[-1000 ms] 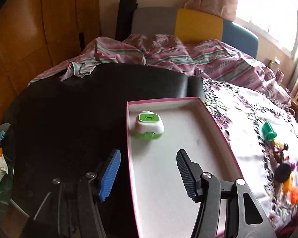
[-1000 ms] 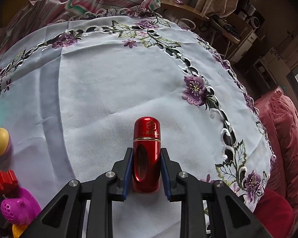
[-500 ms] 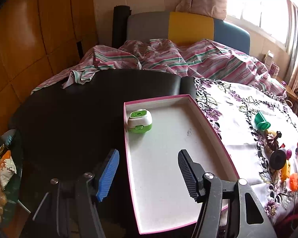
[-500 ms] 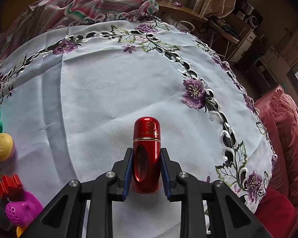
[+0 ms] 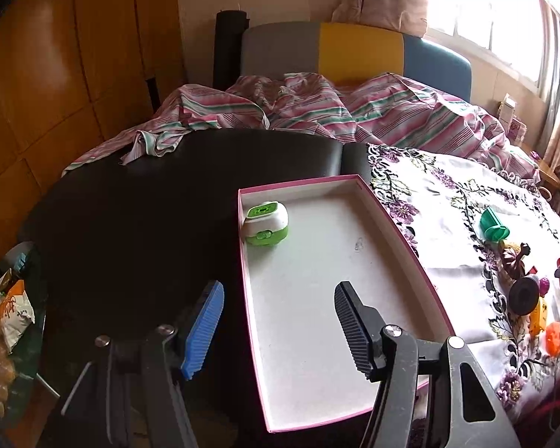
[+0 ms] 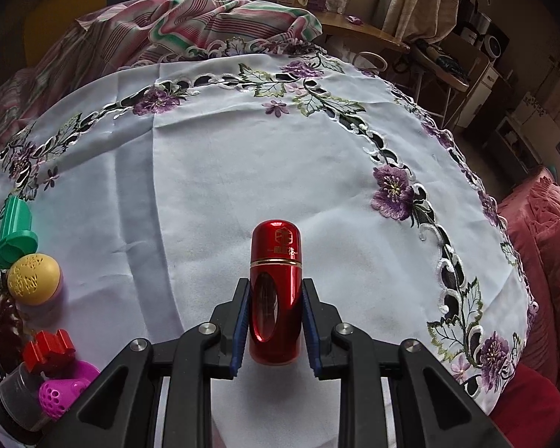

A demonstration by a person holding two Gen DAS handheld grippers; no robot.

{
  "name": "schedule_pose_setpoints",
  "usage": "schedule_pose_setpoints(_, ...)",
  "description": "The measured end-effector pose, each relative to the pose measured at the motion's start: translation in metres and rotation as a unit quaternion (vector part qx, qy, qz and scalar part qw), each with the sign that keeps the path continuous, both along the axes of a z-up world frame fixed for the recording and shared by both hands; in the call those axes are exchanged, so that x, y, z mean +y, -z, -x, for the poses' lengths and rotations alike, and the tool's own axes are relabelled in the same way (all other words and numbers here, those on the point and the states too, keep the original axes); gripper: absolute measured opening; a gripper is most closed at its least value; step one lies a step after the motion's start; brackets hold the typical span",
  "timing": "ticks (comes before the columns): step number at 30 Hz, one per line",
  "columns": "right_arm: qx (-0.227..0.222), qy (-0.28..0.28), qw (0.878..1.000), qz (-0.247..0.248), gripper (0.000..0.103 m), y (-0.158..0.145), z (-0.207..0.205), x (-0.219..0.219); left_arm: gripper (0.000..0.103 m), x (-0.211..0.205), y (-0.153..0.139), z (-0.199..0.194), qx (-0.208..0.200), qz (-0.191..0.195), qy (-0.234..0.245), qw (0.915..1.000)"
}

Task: Organize rigid objects
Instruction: 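Carry the red cylinder into the tray and release it with the right tool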

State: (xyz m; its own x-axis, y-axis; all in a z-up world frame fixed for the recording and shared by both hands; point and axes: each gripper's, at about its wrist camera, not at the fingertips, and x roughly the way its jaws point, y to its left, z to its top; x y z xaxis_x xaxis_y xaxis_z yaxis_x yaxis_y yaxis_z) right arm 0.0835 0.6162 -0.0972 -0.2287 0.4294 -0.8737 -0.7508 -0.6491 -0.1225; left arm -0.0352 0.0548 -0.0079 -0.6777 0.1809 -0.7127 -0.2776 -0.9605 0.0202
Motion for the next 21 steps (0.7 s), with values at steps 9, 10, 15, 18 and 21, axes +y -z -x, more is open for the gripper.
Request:
schedule_pose_setpoints(9,0.035,0.009,0.999,0.0,0.025,-0.012,-0.005,0.0,0.063,-0.007,-0.001,-0.004,0.007,0.001,-0.001,1.0)
schedule_pose_setpoints(10,0.043,0.008,0.999,0.001,0.025,-0.016,-0.005,-0.002,0.063,-0.008,-0.001,-0.005,0.008,0.003,-0.001,1.0)
schedule_pose_setpoints(15,0.08,-0.024,0.997,0.001,0.025,-0.04,0.004,-0.025,0.063,-0.012,-0.001,-0.004,0.01,0.003,-0.002,0.9999)
schedule_pose_setpoints(18,0.094,-0.062,0.994,-0.002,0.025,-0.056,0.017,-0.049,0.063,-0.015,0.0,-0.003,0.006,-0.002,-0.004,1.0)
schedule_pose_setpoints(21,0.101,-0.104,0.989,-0.007,0.025,-0.07,0.035,-0.077,0.063,-0.017,0.003,-0.003,0.004,-0.002,-0.005,1.0)
